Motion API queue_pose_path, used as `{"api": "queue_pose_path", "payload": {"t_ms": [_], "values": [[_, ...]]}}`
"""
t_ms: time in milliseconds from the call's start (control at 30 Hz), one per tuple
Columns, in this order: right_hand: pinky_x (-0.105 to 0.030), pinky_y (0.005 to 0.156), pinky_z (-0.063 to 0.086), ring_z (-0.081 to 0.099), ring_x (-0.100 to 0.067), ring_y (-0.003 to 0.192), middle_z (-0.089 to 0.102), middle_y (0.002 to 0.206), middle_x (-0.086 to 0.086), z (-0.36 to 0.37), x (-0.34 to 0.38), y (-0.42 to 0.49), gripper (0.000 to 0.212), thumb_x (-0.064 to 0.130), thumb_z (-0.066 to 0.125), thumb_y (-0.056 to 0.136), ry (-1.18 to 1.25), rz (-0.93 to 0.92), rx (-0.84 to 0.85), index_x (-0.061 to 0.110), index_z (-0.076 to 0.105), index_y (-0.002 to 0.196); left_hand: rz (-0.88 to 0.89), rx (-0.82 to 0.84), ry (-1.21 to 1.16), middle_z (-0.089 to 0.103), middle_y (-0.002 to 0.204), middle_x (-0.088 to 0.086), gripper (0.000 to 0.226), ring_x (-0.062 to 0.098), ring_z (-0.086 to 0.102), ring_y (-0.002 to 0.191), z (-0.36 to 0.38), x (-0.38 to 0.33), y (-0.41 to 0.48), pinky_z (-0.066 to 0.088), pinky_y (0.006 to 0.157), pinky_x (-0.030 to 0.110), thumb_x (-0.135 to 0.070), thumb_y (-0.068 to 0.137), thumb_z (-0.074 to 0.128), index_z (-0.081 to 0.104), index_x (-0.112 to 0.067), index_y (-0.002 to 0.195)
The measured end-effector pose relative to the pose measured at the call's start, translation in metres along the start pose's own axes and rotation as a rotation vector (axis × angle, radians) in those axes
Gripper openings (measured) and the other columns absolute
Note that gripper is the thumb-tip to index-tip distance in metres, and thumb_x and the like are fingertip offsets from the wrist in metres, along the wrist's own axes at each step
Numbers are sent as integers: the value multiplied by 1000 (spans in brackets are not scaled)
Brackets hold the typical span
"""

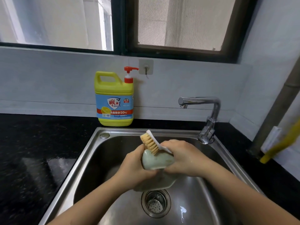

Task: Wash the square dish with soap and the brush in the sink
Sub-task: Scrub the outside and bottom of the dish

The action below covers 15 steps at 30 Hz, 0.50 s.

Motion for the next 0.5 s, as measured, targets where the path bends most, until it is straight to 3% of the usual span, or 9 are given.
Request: {"api": "queue_pose_path", "payload": {"t_ms": [133,233,300,400,500], "values": [[-35,83,48,54,-13,95,56,105,9,1,3,1,43,46,68,73,-19,8,-29,33,53,111,20,-11,-80,70,92,-5,47,3,66,87,-2,-3,0,53,71,17,-34,55,75,61,-30,100],[-31,91,46,50,-6,103,50,112,13,-3,-3,-4,54,44,73,73,203,23,-55,41,50,121,26,-65,-65,69,84,-3,41,6,65,77,-5,0,-1,54,63,22,-36,52,71,62,-27,91],[-29,95,44,47,-3,108,45,118,15,-11,-8,-9,64,46,68,79,326,33,-109,55,35,134,0,-106,-58,65,77,0,39,7,61,69,-11,5,-1,51,59,27,-37,50,70,60,-21,84],[-24,80,47,49,-3,92,46,109,17,-29,-20,-23,53,47,46,92,128,80,-254,71,13,127,-43,-135,-161,63,77,-3,36,5,61,71,-19,11,0,51,58,22,-34,50,73,59,-21,80],[-32,59,46,50,-12,69,50,89,10,-42,-36,-42,53,42,44,94,-129,160,-489,65,13,130,-61,-138,-275,65,81,-4,36,7,63,78,-21,12,1,53,62,24,-27,50,78,58,-26,80]]}}
Point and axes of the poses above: each hand's wrist, its own y-axis towards the middle knuckle, its own z-axis out of the palm, x = y × z, the point moved 8 cm from there along y, towards the middle knuckle
